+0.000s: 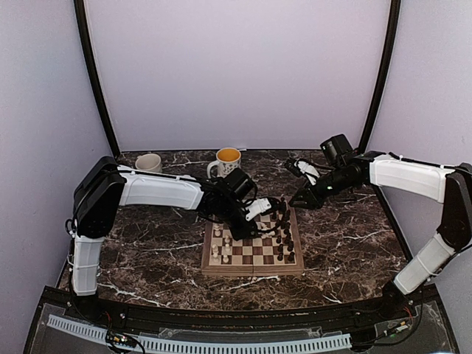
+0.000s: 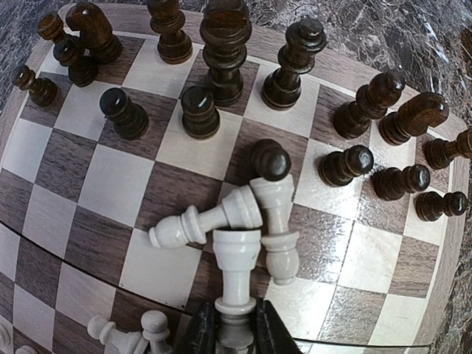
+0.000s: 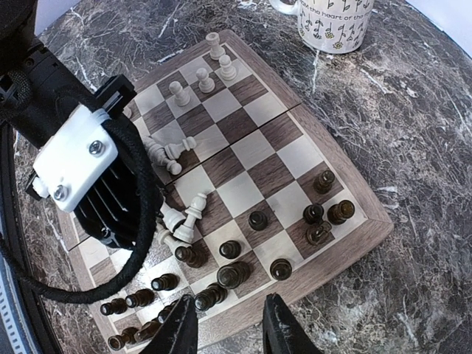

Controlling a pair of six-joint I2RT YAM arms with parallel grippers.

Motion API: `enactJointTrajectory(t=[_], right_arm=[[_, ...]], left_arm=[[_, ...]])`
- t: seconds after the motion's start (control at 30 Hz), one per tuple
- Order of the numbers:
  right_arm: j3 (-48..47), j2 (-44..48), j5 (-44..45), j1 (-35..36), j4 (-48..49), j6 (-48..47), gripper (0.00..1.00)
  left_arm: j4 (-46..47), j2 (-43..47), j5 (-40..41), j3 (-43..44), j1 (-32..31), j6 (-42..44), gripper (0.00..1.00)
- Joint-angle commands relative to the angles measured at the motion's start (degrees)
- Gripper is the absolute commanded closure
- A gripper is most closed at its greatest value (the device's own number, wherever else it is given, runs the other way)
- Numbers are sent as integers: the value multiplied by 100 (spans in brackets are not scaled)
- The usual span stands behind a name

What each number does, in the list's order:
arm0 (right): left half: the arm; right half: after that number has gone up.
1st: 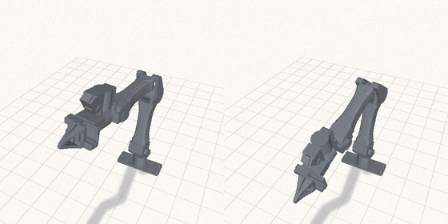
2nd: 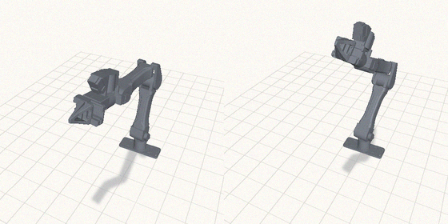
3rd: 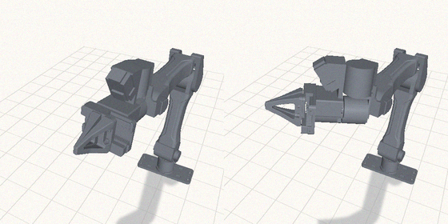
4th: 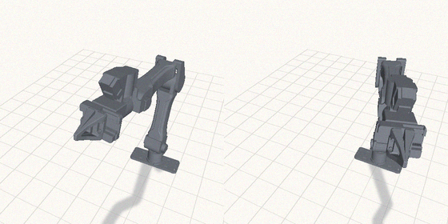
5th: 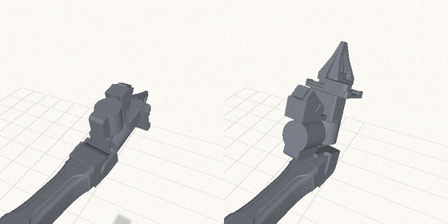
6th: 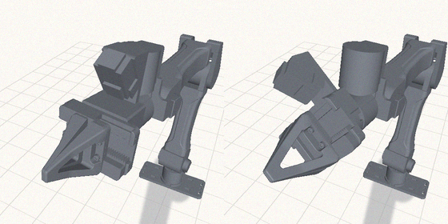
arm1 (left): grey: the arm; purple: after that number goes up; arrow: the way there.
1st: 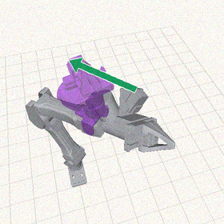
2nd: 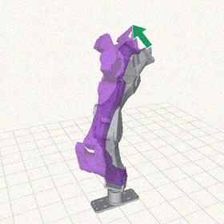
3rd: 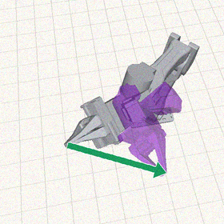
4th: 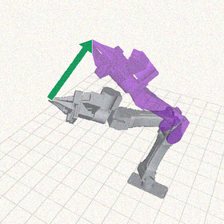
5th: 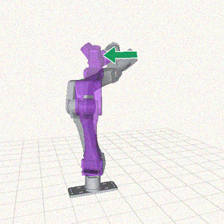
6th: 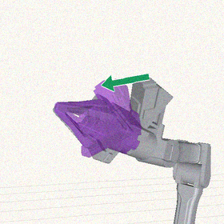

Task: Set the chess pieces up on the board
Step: Adjust the chess pile on the chessboard, then move the pawn to e7.

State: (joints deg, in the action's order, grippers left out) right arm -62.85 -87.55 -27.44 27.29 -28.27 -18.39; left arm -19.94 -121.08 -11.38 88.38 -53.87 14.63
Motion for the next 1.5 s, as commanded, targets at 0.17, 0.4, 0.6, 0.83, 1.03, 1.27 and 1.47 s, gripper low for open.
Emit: enactJointTrajectory(t=[0.17, 0.4, 0.6, 0.83, 1.03, 1.27, 1.47], right_arm=[[22, -133, -279, -48, 90, -58, 69], [-212, -621, -633, 53, -57, 21, 69], [-749, -1157, -317, 470, -384, 38, 70], [-1207, -1571, -111, 801, -668, -2, 70], [-1400, -1827, 20, 944, -854, -33, 70], [-1506, -1999, 23, 1096, -1042, -183, 68], [-1633, -2199, 155, 1247, -1119, -175, 67]], left_arm=[[-275, 451, 132, -510, -10, -85, 88], [343, 795, 212, -996, -14, -189, 91], [677, 902, 196, -1176, -10, -258, 92], [1014, 1036, 193, -1422, -10, -334, 92], [1253, 1152, 226, -1665, -10, -416, 92], [1522, 1357, 321, -1973, -13, -494, 93], [1571, 1363, 293, -1998, -14, -516, 93]])
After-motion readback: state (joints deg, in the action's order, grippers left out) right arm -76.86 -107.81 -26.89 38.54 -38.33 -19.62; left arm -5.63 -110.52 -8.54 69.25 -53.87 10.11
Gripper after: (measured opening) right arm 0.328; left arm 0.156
